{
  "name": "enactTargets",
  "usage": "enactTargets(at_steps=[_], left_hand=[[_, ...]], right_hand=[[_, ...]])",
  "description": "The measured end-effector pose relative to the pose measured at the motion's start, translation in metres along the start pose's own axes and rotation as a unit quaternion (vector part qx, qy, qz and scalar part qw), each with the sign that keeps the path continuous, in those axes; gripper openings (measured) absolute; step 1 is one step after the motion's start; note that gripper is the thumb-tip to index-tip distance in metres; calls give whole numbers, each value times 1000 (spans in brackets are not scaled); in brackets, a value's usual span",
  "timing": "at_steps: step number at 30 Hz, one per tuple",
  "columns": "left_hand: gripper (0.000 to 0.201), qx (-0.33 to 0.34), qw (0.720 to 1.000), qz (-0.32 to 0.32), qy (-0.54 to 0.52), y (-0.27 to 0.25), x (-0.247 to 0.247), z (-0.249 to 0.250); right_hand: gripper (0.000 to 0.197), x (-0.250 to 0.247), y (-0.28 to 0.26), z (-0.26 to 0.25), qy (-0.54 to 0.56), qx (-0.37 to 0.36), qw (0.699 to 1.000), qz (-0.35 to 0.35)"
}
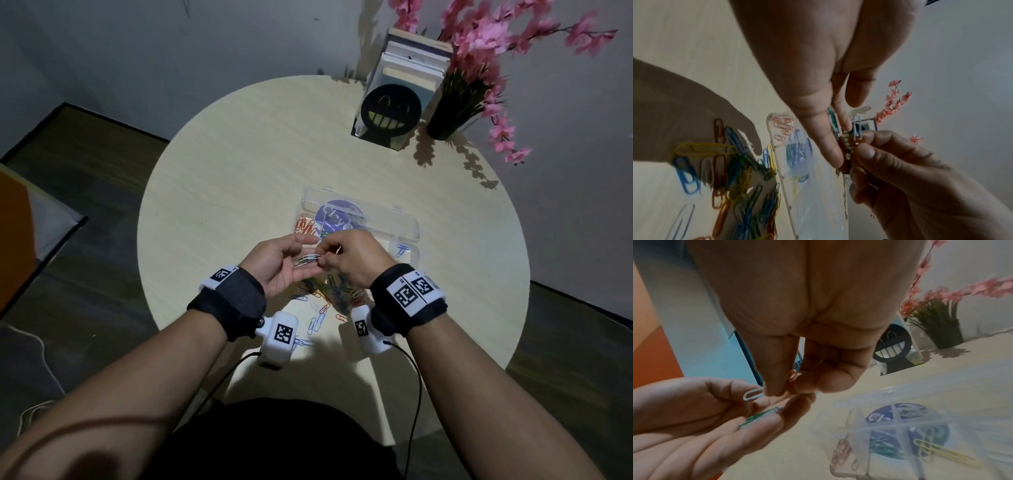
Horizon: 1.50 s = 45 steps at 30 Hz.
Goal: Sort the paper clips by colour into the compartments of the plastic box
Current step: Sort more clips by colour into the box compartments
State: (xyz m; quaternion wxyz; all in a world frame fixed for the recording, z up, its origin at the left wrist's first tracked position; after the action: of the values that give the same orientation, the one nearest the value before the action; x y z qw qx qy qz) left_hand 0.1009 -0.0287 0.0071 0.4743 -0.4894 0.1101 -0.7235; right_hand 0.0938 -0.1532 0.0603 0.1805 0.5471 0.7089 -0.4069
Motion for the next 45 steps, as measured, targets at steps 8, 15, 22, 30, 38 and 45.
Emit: enactTargets(at_steps=[8,15,22,30,38,45], left_hand=[[17,45,995,45,73,4,-19,7],[19,49,996,75,-1,6,-36,12],[20,41,997,54,-44,7,-31,16],[16,22,999,25,2,8,-15,8],[25,41,996,17,71,3,-4,6],[18,45,994,27,98,1,5,3]], right_hand=[[12,4,19,-12,-4,-6,1000,-15],[8,-9,52,-5,7,48,997,65],[21,-10,59,-21,-24,29,997,69],[17,14,36,-24,3,-27,1000,13],[24,0,10,-5,126,12,989,82],[34,-5,-9,8,197,42,970,137]])
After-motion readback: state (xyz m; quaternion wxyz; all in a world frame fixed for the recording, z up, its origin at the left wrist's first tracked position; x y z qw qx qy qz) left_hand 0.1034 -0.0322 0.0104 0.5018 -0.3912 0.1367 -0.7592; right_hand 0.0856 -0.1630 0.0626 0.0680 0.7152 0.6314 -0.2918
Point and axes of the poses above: each hand's wrist, its own y-axis towards the middle knuckle, its own x-axis out of the palm, z = x × y, the point moved 6 cm from there along y, towards the middle knuckle, and after that the axes turned 1 degree about -y, right-handed, at the moved point
